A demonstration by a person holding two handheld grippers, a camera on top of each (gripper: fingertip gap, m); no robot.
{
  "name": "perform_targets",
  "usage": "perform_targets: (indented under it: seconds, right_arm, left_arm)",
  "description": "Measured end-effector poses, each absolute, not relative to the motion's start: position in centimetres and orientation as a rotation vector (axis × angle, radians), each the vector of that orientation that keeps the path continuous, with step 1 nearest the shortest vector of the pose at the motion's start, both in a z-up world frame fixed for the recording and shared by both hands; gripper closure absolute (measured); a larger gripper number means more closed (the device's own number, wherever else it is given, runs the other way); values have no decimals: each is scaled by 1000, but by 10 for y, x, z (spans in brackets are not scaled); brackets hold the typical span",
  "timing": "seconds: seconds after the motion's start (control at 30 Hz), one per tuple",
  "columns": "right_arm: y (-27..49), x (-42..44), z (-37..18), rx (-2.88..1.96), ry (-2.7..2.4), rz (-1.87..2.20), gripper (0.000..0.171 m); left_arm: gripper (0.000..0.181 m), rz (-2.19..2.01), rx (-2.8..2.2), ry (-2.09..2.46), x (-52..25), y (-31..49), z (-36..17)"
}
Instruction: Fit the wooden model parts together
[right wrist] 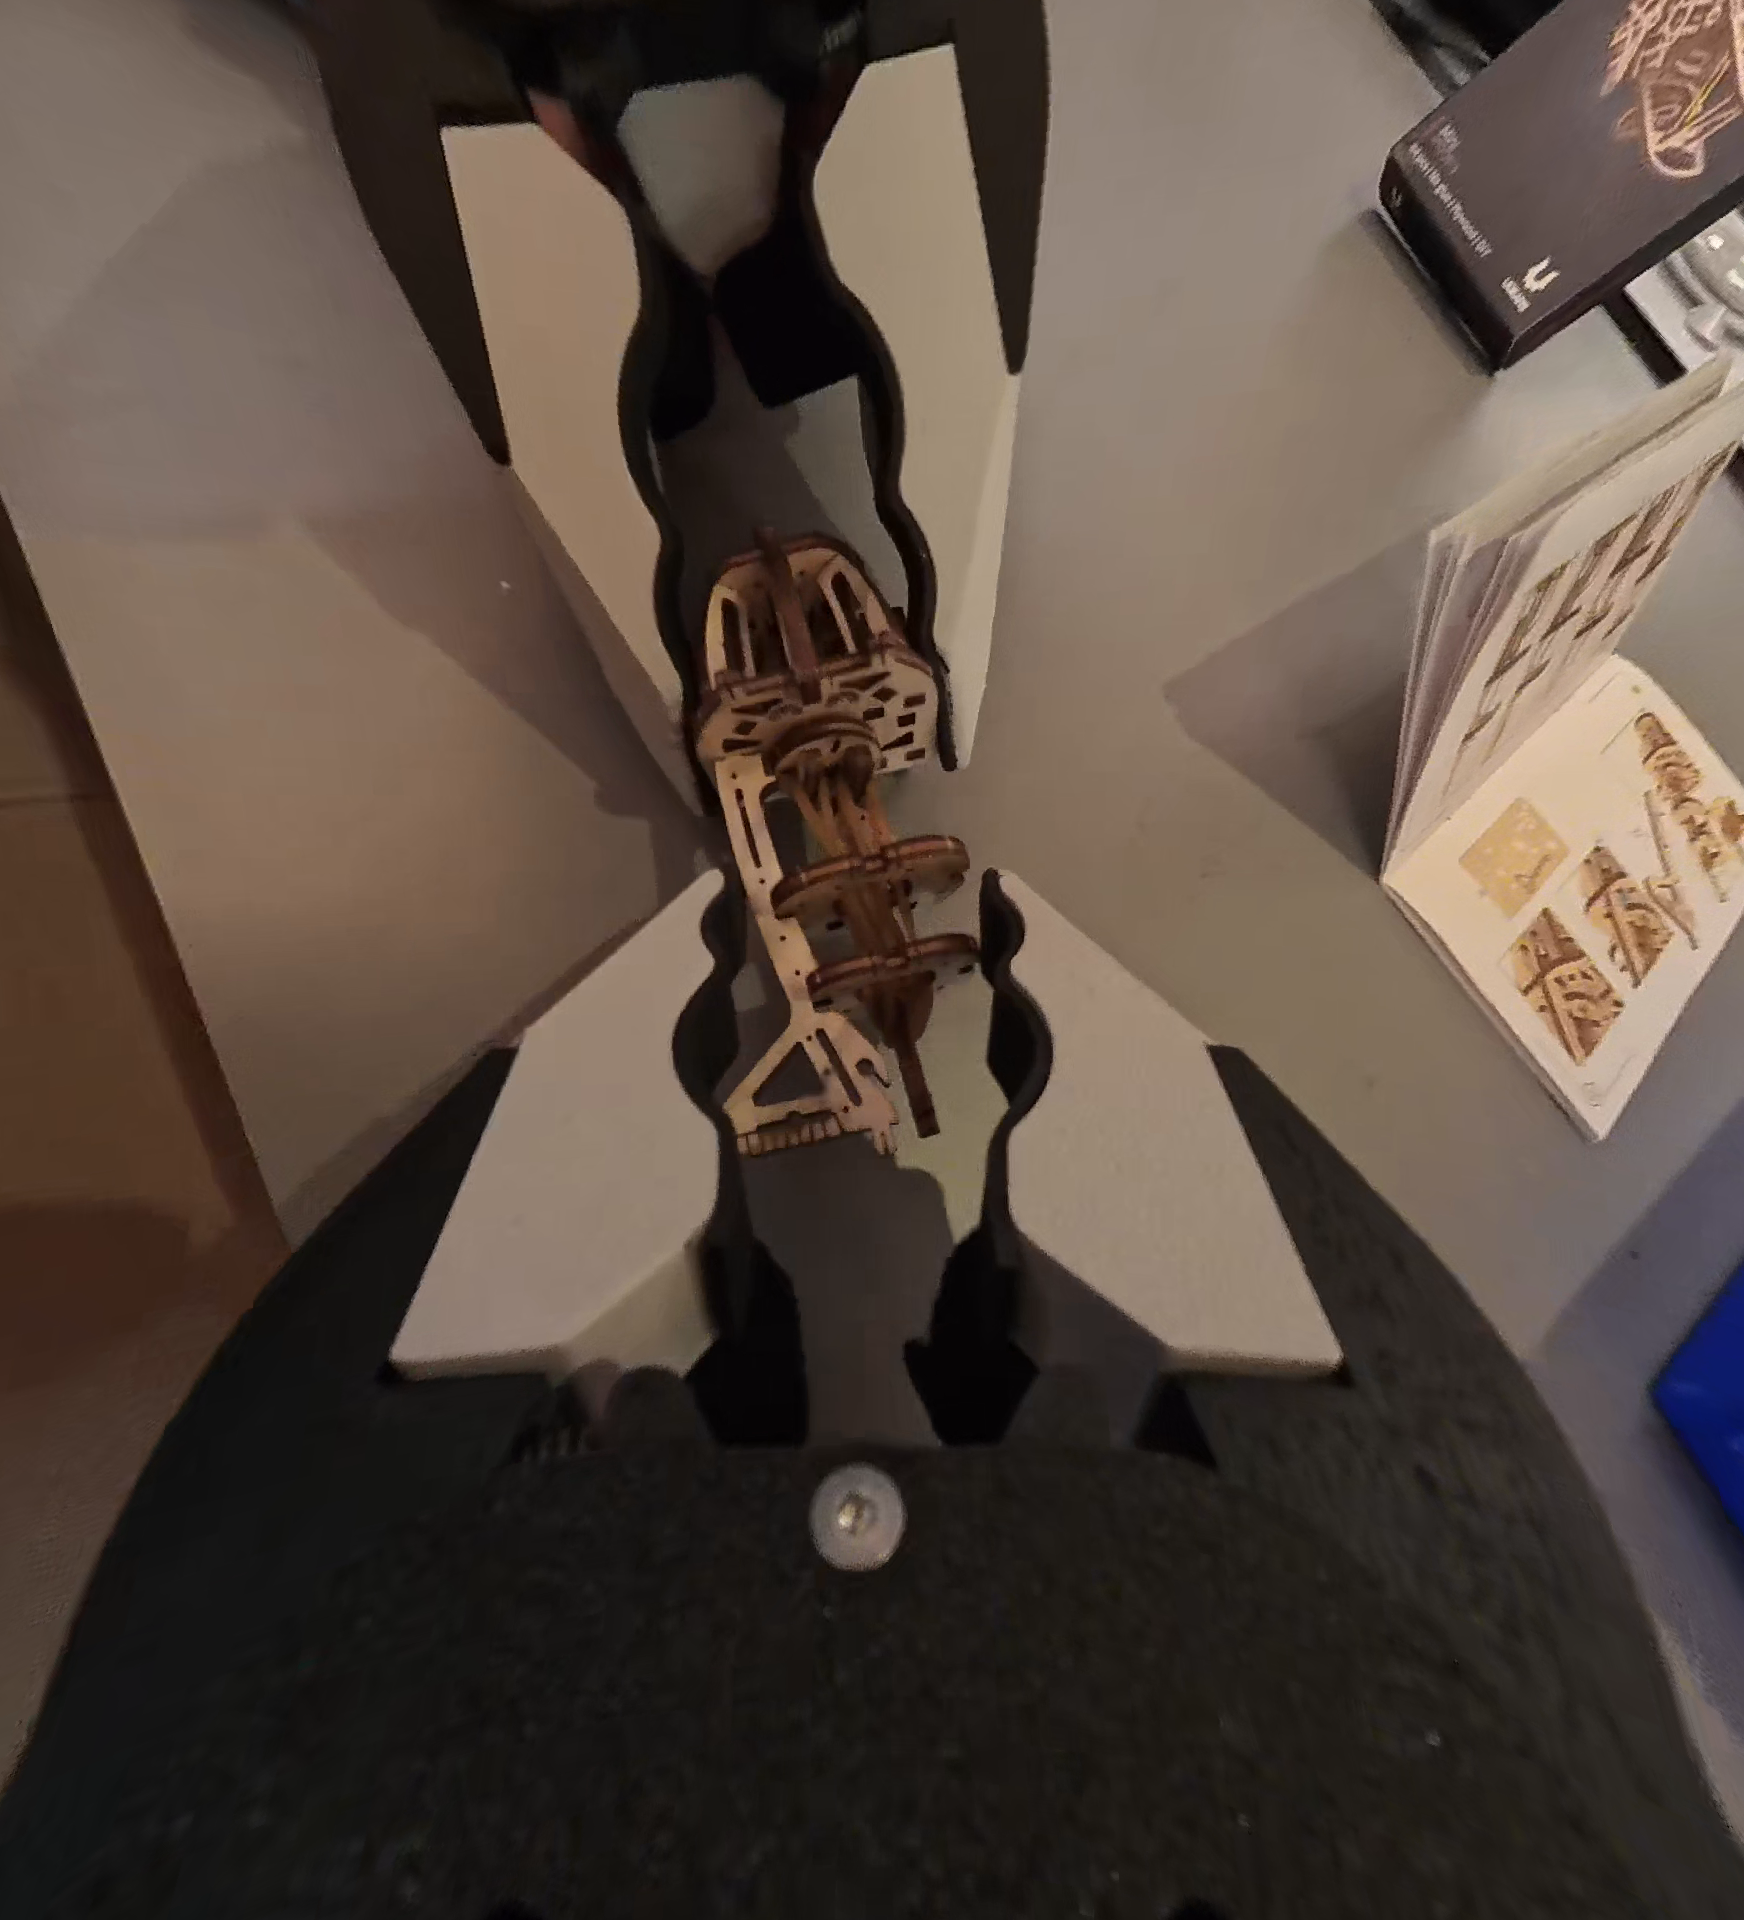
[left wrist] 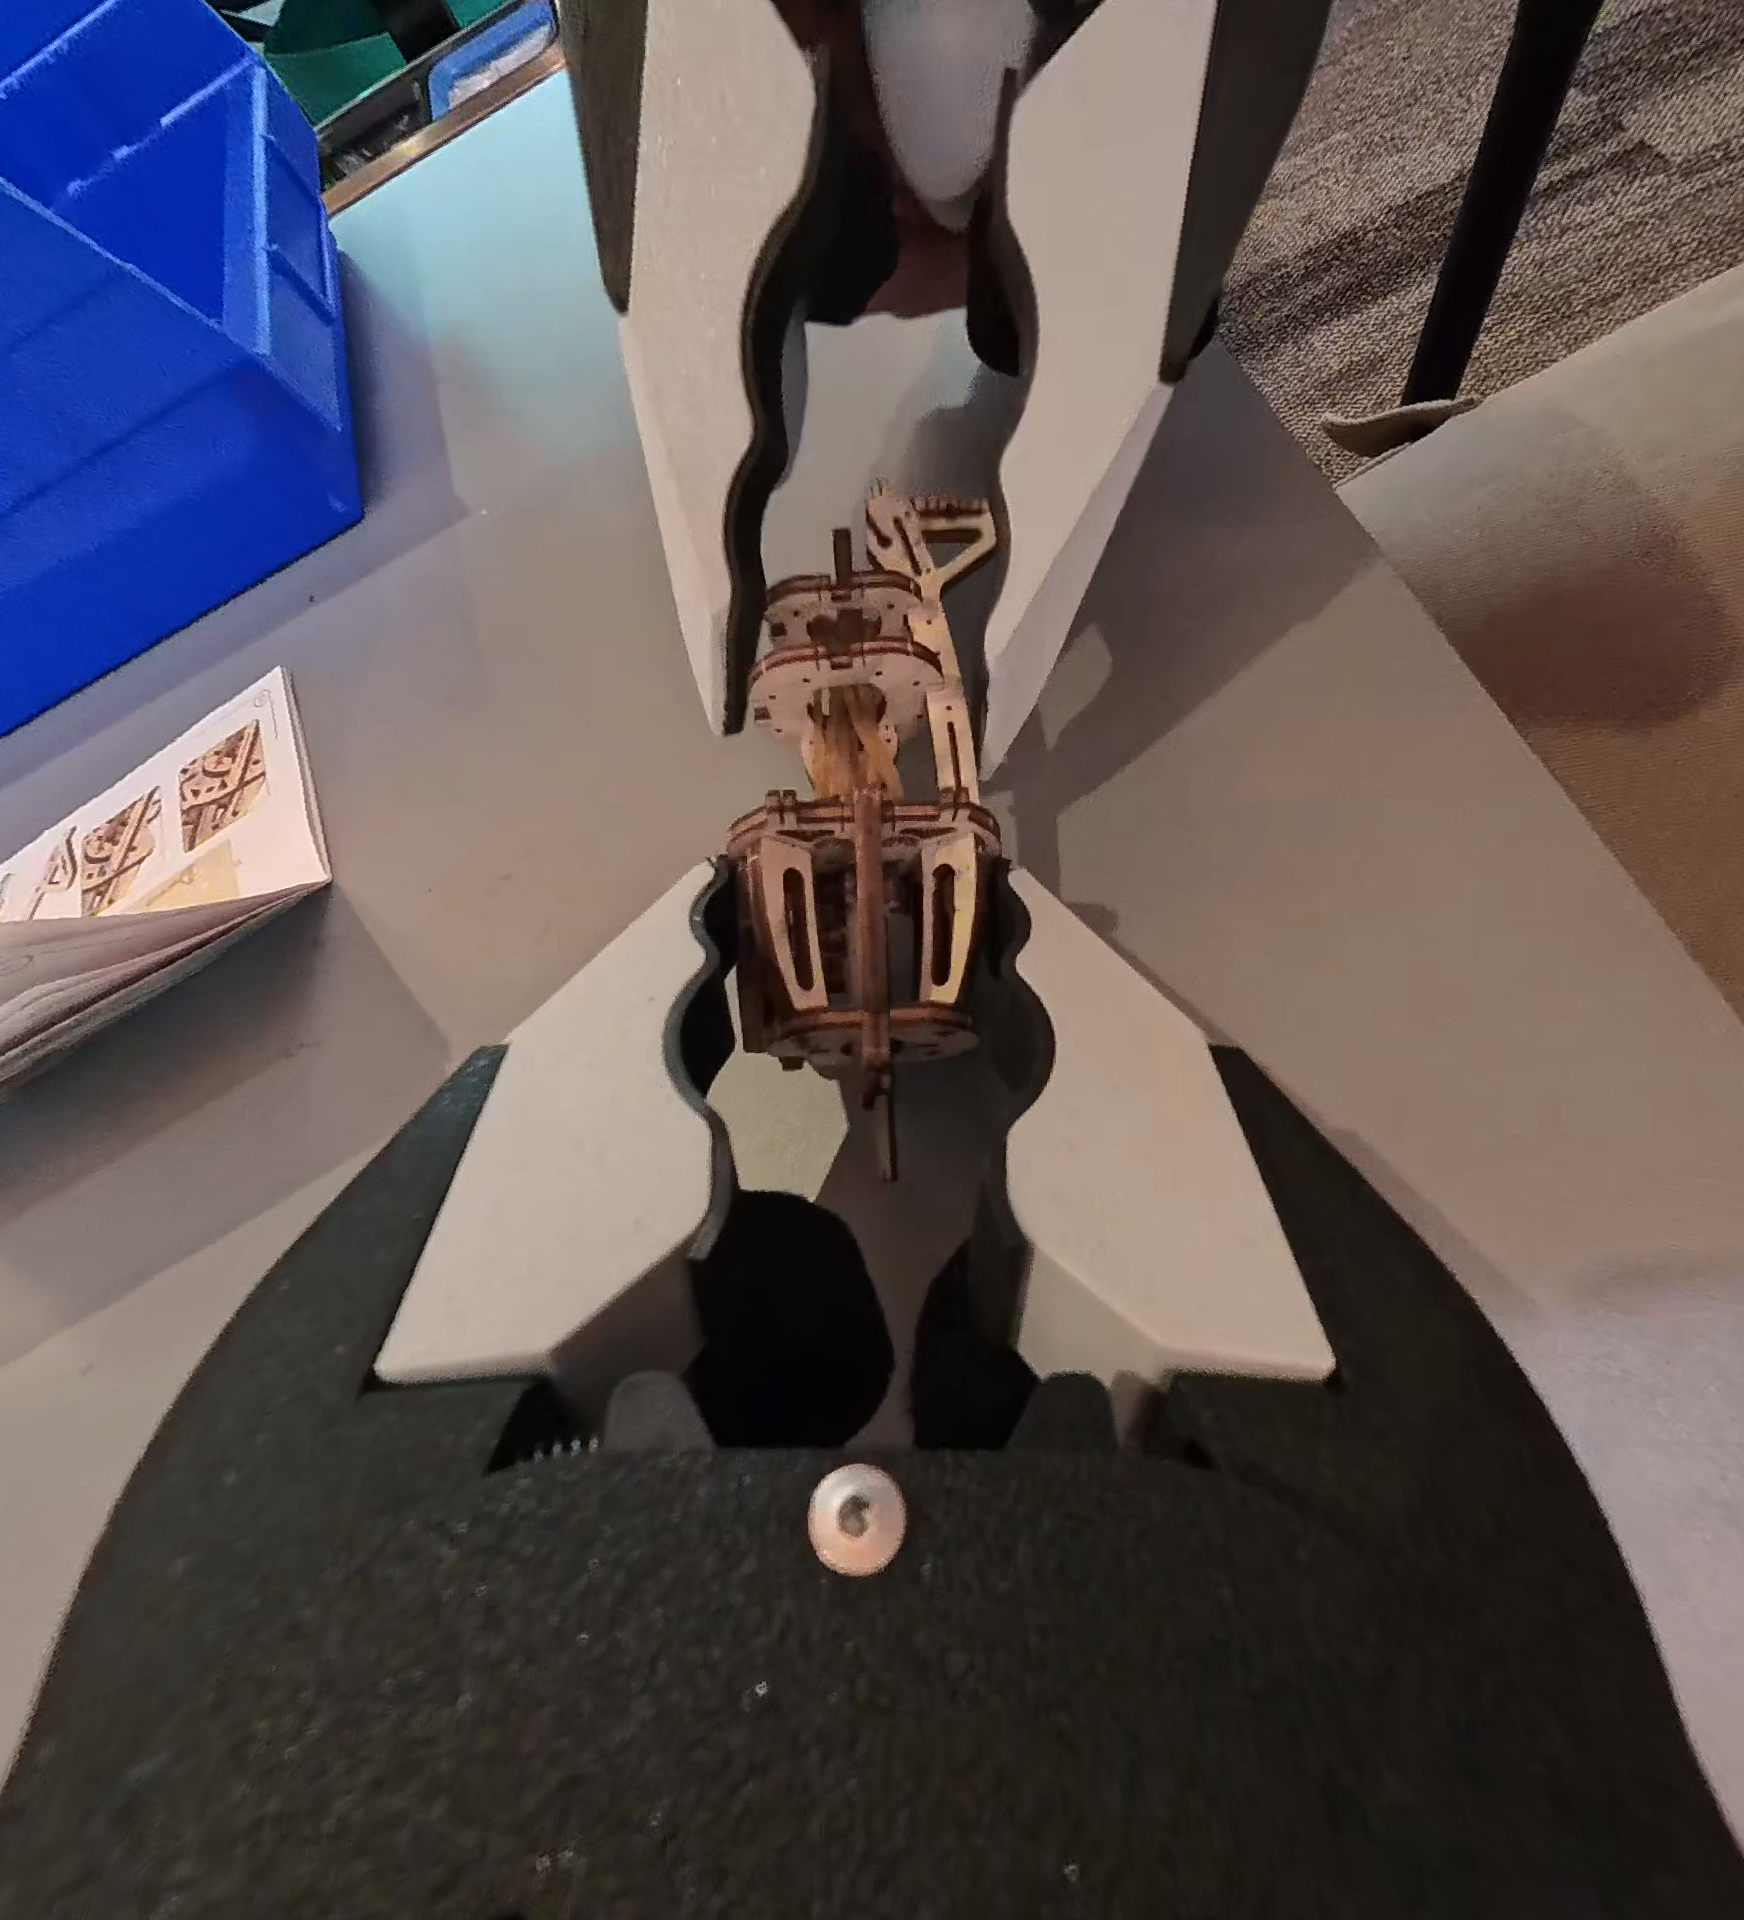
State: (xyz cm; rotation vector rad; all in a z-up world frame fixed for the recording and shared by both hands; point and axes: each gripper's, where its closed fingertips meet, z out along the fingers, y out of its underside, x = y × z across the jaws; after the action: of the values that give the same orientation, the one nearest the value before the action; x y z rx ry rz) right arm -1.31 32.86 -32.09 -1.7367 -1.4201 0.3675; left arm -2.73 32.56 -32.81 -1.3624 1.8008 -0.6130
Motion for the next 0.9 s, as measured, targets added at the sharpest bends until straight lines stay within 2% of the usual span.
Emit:
perform_targets:
  seconds: [0.23,0.9]
  right_arm:
    - [325,-10,-333,-1738,-1557,196,131]
    - [309,-6,-334,-1847,-1780,25,132]
  left_arm:
    - [137,-579,-1330,1844,-28,321,-333]
    - [137,-572,-1174,1856,-28,308,-325]
